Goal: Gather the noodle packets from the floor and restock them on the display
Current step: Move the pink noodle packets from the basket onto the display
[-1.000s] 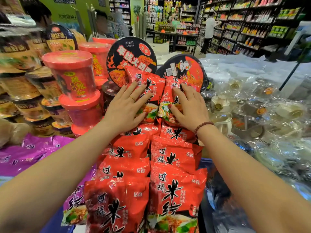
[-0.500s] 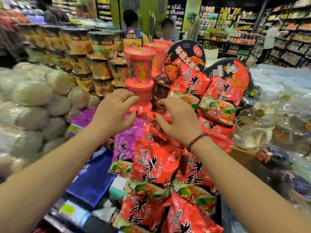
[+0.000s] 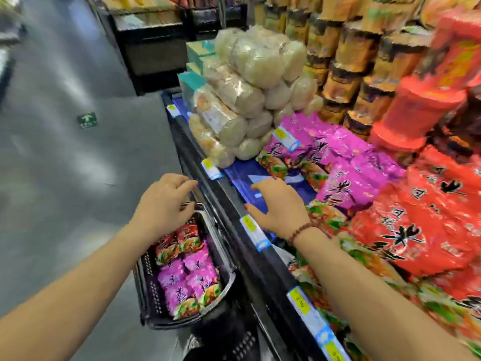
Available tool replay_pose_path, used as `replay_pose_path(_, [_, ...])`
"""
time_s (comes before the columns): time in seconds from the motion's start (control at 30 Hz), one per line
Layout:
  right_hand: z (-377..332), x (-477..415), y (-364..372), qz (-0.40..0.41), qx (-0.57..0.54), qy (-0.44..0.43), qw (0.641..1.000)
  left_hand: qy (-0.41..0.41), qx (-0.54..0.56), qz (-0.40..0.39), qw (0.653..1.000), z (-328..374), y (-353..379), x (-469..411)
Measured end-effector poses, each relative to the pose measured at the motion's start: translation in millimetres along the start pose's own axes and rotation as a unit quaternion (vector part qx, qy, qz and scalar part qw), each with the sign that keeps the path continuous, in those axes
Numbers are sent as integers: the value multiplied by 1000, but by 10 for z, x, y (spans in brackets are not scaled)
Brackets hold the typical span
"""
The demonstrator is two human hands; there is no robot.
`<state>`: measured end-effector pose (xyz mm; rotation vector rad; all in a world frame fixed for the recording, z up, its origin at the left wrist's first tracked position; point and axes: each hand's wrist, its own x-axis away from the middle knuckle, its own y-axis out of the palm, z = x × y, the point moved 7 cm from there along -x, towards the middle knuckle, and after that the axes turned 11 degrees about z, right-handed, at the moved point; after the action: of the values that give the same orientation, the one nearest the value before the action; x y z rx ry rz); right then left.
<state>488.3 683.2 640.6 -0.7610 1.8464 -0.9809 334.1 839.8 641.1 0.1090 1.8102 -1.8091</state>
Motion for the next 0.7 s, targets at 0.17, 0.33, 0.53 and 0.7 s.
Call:
replay_pose_path(0.17, [-464, -64, 861, -113, 17, -40, 993, -109, -29, -52, 992, -839, 128, 812])
replay_pose_path(0.33, [-773, -147, 1596, -188, 25, -46, 981, -179, -30, -90, 979, -1567, 322, 1322])
replay_pose_path(0.53, [-894, -333, 2313, -242, -17, 27, 970, -275, 38, -118, 954, -2204, 721, 1617])
replay_pose_path(0.7, [-825, -442, 2996, -291, -62, 78, 952, -348, 110, -126, 923, -2443, 1302, 1751])
